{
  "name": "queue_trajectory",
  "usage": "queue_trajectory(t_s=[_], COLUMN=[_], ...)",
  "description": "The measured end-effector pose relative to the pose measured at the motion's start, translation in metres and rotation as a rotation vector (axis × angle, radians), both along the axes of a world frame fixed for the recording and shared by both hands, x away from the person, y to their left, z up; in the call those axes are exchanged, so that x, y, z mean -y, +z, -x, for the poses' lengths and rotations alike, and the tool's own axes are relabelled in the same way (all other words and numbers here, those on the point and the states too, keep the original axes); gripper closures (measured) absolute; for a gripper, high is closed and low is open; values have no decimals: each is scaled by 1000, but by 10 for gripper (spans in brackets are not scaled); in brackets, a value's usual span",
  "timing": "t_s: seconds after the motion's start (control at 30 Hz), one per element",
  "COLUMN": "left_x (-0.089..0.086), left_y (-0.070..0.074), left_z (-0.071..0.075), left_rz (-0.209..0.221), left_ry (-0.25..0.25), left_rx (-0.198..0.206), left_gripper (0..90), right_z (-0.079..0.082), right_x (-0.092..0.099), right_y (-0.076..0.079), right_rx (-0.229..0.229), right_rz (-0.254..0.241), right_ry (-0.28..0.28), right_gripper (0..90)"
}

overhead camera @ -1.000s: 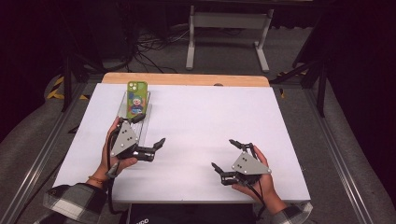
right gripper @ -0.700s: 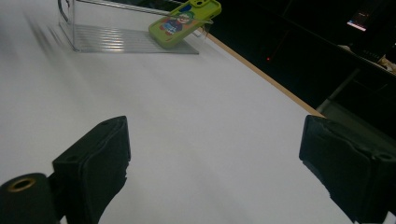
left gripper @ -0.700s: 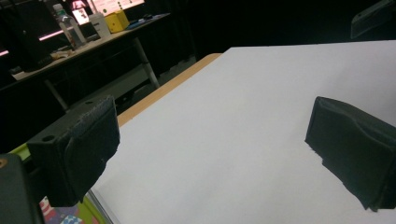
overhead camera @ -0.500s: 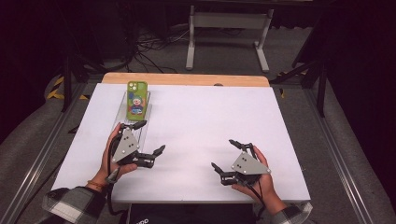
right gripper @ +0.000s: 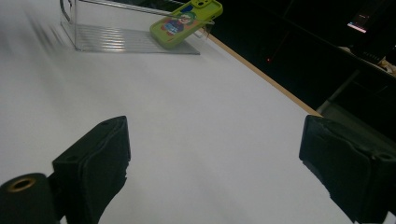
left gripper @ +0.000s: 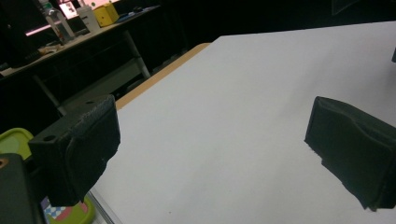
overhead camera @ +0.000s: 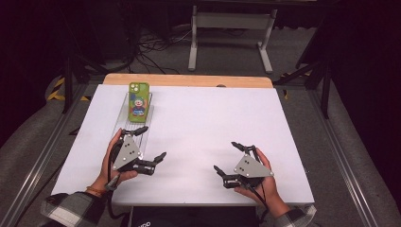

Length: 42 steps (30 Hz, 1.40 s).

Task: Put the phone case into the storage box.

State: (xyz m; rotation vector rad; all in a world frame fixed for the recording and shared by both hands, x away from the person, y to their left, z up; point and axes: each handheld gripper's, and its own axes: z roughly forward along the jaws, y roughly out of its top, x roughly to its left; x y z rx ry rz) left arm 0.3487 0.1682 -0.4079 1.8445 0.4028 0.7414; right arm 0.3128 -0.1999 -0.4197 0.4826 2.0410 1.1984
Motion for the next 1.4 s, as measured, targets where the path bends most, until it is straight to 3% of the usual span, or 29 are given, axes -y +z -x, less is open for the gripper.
queue_trajectory(t_s=[0.23, 0.7, 1.13, 1.4], left_x=[0, -5, -18, -25], left_y=[-5, -15, -27, -32], left_z=[1, 5, 10, 12], left_rz=[-24, -33, -21, -27], left_ry=[2, -4, 8, 24], left_rx=[-3, -26, -86, -98], left_gripper=[39, 45, 49, 49], right_z=[0, 1, 0, 0], right_x=[-1, -2, -3, -3], right_y=[0, -2, -3, -3], right_rx=[-1, 3, -8, -6], right_rz=[4, 16, 20, 25], right_ry=[4, 12, 16, 18], right_gripper=[97, 96, 95, 95])
